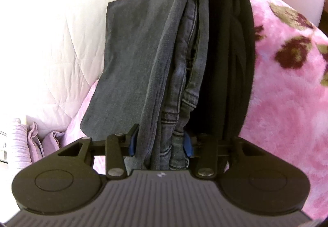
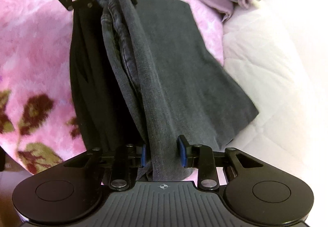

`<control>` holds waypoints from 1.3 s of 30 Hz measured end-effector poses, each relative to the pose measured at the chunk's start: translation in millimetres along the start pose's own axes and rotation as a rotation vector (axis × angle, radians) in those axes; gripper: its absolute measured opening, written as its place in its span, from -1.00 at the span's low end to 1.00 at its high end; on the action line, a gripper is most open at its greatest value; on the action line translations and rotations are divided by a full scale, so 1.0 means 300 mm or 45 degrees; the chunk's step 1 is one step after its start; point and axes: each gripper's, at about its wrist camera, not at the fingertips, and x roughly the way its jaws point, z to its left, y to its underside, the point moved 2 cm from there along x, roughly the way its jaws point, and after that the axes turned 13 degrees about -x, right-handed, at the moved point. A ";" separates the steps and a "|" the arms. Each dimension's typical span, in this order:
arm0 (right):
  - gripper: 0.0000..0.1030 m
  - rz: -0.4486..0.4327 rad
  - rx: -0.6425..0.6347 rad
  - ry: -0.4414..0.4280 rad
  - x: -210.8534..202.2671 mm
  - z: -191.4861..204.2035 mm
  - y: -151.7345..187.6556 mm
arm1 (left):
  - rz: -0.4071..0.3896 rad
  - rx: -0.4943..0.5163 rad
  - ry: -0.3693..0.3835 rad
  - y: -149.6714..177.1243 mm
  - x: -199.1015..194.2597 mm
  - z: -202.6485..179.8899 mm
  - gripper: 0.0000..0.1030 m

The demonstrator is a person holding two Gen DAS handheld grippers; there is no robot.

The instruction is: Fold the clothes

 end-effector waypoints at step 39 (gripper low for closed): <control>-0.37 0.023 0.895 -0.329 -0.032 -0.064 0.077 | 0.129 -0.687 0.262 -0.041 -0.039 0.165 -0.23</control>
